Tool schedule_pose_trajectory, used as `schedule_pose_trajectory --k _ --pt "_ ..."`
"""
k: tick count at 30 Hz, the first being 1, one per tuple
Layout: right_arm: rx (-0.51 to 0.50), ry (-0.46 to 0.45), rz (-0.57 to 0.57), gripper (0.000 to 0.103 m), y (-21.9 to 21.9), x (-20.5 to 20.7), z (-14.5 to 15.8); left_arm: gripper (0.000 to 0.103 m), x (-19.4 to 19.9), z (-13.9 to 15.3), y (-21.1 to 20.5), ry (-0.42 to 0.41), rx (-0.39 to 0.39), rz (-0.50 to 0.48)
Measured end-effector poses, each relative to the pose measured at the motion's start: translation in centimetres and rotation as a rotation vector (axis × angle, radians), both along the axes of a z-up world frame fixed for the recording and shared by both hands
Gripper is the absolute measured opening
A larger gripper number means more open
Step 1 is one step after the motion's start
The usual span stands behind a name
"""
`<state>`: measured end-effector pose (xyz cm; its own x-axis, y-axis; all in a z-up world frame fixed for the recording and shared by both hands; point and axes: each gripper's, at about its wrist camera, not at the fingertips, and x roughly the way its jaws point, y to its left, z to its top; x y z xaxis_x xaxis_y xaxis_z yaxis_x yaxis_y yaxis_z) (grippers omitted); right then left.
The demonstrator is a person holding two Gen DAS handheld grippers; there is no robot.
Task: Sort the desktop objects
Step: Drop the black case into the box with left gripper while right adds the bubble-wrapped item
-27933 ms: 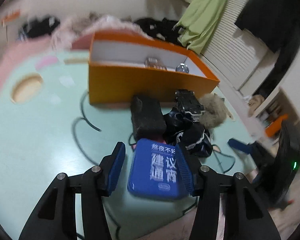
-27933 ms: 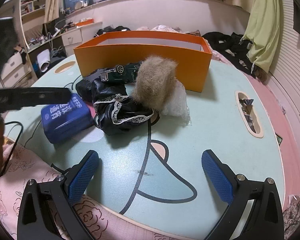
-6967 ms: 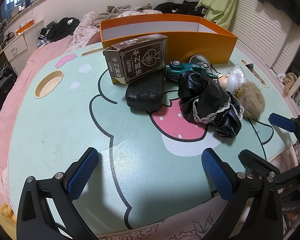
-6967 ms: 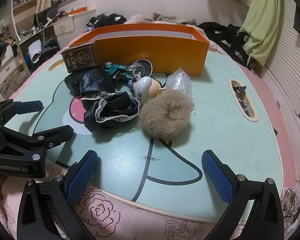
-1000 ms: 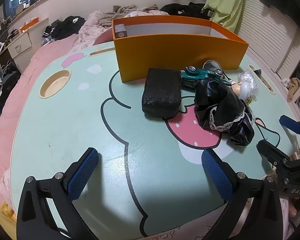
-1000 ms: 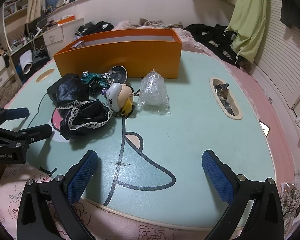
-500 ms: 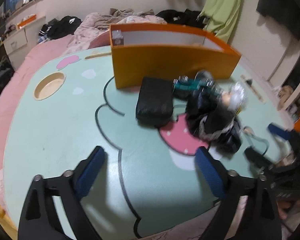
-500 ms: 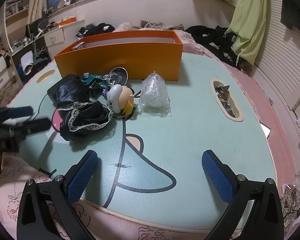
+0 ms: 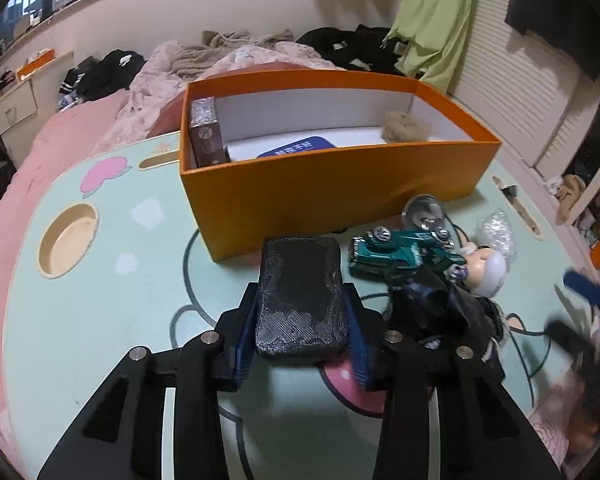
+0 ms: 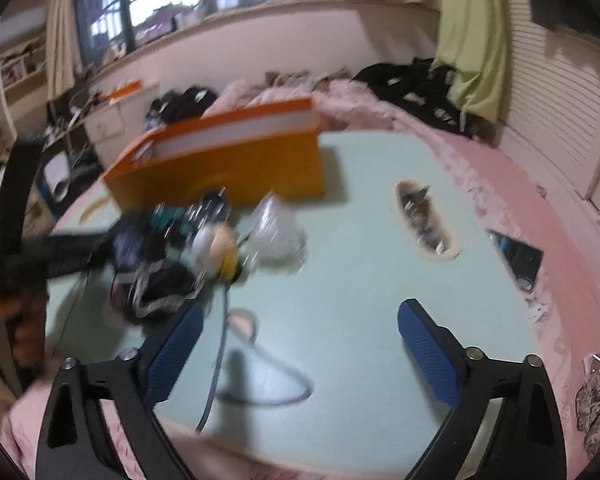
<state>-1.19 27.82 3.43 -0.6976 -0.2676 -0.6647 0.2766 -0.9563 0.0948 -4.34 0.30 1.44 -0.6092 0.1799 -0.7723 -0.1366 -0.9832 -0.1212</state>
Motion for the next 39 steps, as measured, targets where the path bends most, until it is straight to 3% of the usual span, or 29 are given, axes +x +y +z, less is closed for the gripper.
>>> schedule_pose_trajectory --k 6,11,13,15,20,24,27,31,32,34,35,37,39 --pt "-0.112 -0.075 -0.018 0.068 0.4 -4.7 1.1 0.040 2.3 1.4 0.3 0.082 0.008 -0.027" --pt "-0.125 -0.134 0.014 0.062 -0.8 -7.3 0.7 0.040 3.5 2.1 -0.3 0.103 0.042 -0.018" --pt "-0.105 -0.171 0.022 0.040 -1.4 -7.7 -0.2 0.040 3.6 2.3 -0.6 0.107 0.056 -0.014" --pt "-0.089 -0.159 0.019 0.032 -1.4 -7.6 -0.4 0.040 3.8 2.5 -0.8 0.113 0.066 -0.006" --pt "-0.167 -0.130 0.024 0.031 -0.3 -6.8 0.9 0.040 3.9 3.7 -1.4 0.143 0.077 0.005" --pt "-0.157 -0.035 0.044 0.031 -2.1 -7.0 4.7 0.040 2.5 5.7 -1.2 0.173 0.096 -0.011" --pt "-0.140 0.023 0.071 0.031 -4.5 -8.6 7.3 0.040 0.4 7.6 -0.4 0.210 0.092 -0.020" --pt "-0.090 0.058 0.068 0.033 -7.2 -12.0 7.8 0.041 -4.0 8.4 0.0 0.193 0.145 0.002" --pt "-0.074 0.055 0.067 0.036 -7.7 -12.7 7.5 0.042 -5.2 8.1 0.0 0.183 0.159 0.018" --pt "-0.012 0.011 0.047 0.064 -8.8 -14.4 5.8 0.056 -6.7 6.7 -0.1 0.141 0.170 0.059" --pt "0.018 -0.002 0.029 0.066 -8.9 -14.8 5.0 0.065 -7.3 5.8 -0.2 0.112 0.174 0.077" --pt "0.065 0.024 0.031 0.067 -9.2 -14.4 3.9 0.068 -7.9 4.3 -0.2 0.063 0.167 0.092" --pt "0.133 0.063 0.036 0.068 -9.7 -13.4 3.0 0.071 -7.3 4.1 0.7 0.118 0.071 0.088"
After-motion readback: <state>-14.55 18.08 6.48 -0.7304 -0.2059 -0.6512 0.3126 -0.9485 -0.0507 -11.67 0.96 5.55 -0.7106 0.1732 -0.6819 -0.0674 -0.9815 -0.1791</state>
